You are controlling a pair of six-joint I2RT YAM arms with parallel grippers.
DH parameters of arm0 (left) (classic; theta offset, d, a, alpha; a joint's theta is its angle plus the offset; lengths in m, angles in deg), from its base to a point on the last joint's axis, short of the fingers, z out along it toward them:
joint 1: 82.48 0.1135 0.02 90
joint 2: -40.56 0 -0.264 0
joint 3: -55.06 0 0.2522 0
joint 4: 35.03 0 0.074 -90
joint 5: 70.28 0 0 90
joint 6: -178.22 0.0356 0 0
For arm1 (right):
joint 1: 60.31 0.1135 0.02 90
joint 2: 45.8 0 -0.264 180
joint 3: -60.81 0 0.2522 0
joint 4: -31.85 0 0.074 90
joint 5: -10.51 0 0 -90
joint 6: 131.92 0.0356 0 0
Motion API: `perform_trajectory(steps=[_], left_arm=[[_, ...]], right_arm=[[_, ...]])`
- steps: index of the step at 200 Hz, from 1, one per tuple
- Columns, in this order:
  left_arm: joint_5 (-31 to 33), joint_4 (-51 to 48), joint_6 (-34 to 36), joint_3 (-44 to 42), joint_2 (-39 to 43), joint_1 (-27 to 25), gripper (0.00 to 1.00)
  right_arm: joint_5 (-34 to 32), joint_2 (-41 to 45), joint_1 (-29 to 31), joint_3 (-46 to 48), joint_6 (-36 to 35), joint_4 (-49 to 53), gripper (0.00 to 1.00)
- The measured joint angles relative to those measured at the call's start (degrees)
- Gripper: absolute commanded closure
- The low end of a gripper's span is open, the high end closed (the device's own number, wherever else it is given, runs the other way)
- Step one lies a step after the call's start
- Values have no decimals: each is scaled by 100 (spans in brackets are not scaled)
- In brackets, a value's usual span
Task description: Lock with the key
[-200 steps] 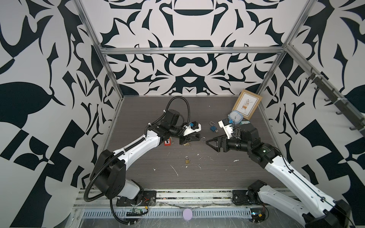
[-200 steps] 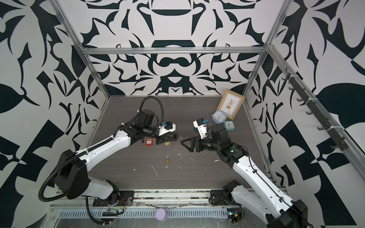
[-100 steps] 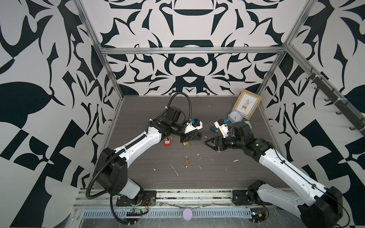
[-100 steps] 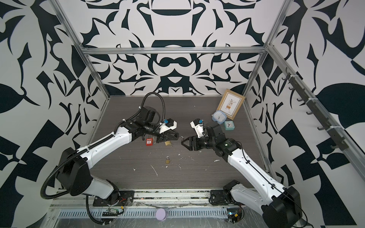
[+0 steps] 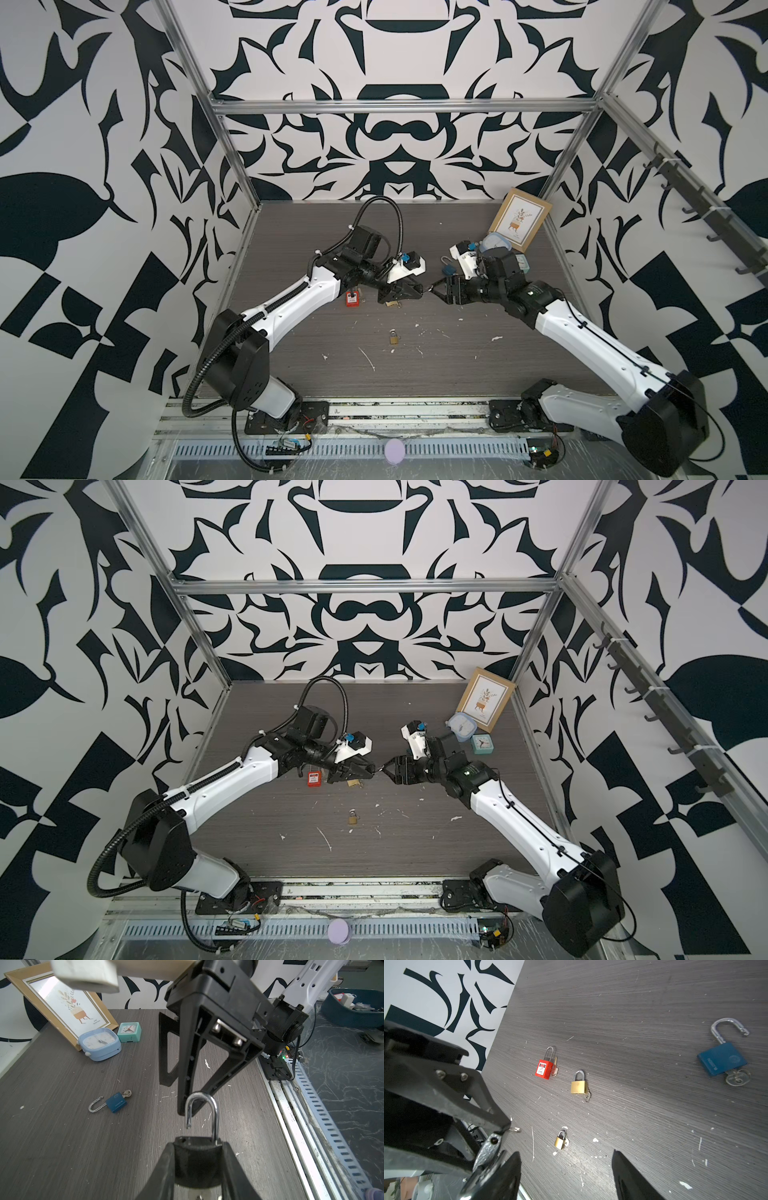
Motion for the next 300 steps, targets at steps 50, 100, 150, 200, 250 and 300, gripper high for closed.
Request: perform_trajectory(steps=[50,100,150,200,250,300], left_arm=[[710,-31,494,-70,0,-144,100],[1408,-28,728,-66,-15,-278,100],[1812,-26,793,-26,-111,-413,100],[1961,-26,817,-26,-114,-494,100],[1987,-26,822,-26,-114,-507,100],[1987,-28,815,-26,-120,-518,100]], right_arm=[[-367,544,0,-210,345,442,29],[-306,737,0,-251,1305,623,38],[70,131,0,-170,2081,232,49],[273,-348,0,-101,2376,-157,57],[391,-522,2,57,2562,-511,63],[487,-605,42,92,2658,-739,74]])
